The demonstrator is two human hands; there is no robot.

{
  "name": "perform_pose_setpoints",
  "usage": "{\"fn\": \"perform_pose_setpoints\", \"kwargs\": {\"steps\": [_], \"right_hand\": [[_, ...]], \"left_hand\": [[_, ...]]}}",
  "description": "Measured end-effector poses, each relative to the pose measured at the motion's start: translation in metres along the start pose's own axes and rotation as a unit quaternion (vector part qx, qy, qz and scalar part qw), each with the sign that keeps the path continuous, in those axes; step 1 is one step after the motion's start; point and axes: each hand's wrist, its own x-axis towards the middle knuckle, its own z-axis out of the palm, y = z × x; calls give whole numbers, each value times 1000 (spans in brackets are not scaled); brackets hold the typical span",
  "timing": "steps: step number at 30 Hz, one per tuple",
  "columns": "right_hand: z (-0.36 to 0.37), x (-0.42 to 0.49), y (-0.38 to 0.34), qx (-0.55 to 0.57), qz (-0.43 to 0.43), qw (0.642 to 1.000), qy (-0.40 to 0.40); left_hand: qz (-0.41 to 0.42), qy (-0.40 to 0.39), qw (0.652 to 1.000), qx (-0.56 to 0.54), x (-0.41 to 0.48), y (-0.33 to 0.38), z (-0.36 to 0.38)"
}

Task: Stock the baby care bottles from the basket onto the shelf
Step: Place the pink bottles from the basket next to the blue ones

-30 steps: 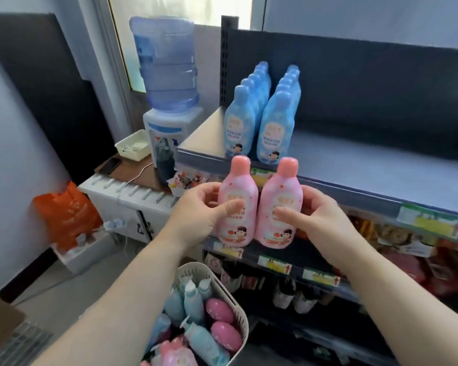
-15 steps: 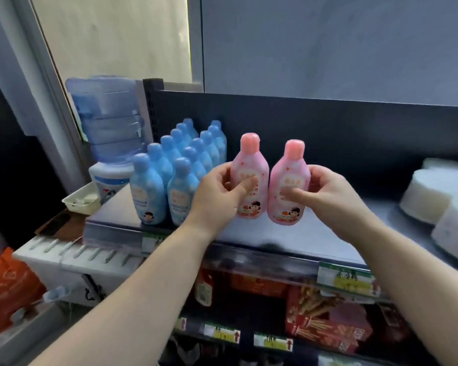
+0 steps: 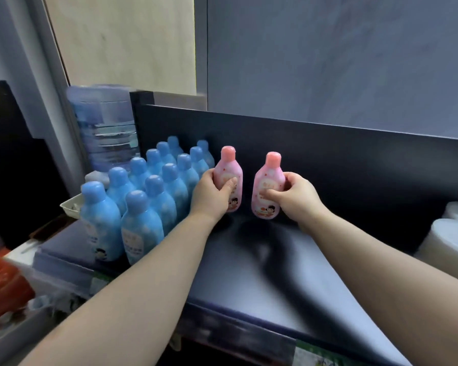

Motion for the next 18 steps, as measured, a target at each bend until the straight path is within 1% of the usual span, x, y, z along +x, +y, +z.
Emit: {"fn": "perform_pose_setpoints", "kwargs": {"steps": [5,9,14,16,18], "right_hand": [[14,19,6,9,6,1000,-3],[20,24,13,5,8,1000,-2],[19,30,14,-20,-6,1000,2],[19,31,14,-28,-7,1000,-4],[20,31,14,-31,-4,999,-12]], "left_hand": [[-5,-13,999,37,17,-5,5],[-4,-45,997,56,23,-9,12],[-16,-70,995,70,27,-12,19],[-26,-80,992,98,29,-12,21],[-43,-72,987,140,29,-12,23]]}}
